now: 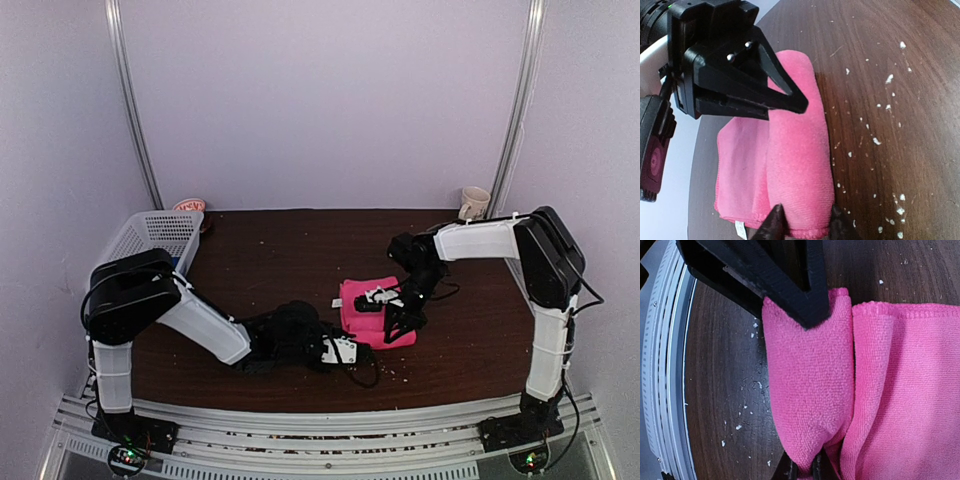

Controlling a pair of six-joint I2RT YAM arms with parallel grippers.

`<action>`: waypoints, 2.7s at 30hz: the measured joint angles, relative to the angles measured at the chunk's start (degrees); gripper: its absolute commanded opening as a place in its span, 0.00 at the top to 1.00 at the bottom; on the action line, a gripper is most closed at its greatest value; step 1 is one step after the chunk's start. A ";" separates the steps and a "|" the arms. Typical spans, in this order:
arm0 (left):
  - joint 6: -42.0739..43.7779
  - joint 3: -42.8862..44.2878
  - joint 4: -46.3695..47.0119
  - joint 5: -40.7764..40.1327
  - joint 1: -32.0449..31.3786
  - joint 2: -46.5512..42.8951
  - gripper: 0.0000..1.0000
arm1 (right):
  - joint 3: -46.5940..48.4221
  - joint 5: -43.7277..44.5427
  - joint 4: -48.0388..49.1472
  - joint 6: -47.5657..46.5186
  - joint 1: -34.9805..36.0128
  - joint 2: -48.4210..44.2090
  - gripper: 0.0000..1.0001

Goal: Roll the towels
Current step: Roll the towel at the center of the board.

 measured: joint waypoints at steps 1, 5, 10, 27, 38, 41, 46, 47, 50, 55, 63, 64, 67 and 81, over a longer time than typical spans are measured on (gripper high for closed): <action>0.15 0.15 0.04 -0.20 0.00 0.00 0.80 | 0.09 0.00 -0.24 -0.04 -0.02 0.11 0.95; 0.35 0.24 -0.07 -0.50 -0.09 0.00 0.96 | 0.22 -0.15 -0.55 -0.07 -0.24 0.22 0.91; -0.07 0.92 -1.46 -0.50 -0.13 0.00 1.00 | 0.22 -0.37 -0.98 -0.55 -0.57 0.22 0.75; -12.28 5.11 -11.23 3.80 0.87 -0.52 1.00 | -9.79 3.80 5.40 -3.89 -1.27 -17.18 0.33; -22.95 12.24 -21.14 15.43 5.60 -0.50 1.00 | -34.29 6.05 25.83 -10.60 -0.87 -37.46 0.26; -25.40 13.88 -22.69 19.26 7.50 -0.46 1.00 | -37.48 6.64 30.56 -11.76 -0.20 -39.32 0.25; -28.37 16.46 -25.35 23.54 9.42 0.79 1.00 | -39.08 8.72 37.29 -11.98 1.44 -38.62 0.25; -28.87 16.76 -25.55 24.11 9.68 1.14 1.00 | -39.08 9.27 38.64 -11.85 1.81 -38.16 0.25; -30.27 17.00 -26.10 25.33 10.16 2.03 1.00 | -39.08 10.86 41.88 -11.63 2.75 -36.59 0.25; -32.85 16.98 -26.53 26.49 10.47 2.64 1.00 | -39.01 12.96 44.06 -11.56 4.31 -33.79 0.28; -36.83 16.63 -26.34 27.65 11.19 2.64 1.00 | -38.73 16.15 45.03 -11.52 6.99 -30.91 0.31; -37.31 16.59 -26.29 27.87 11.28 2.64 1.00 | -38.69 16.57 45.42 -11.34 7.10 -30.82 0.31; -38.25 16.41 -26.12 28.68 11.89 2.64 1.00 | -38.47 17.94 46.80 -10.58 7.30 -30.32 0.31; -40.33 16.15 -26.08 30.12 12.76 2.64 1.00 | -35.47 21.35 48.63 -9.16 7.32 -25.05 0.39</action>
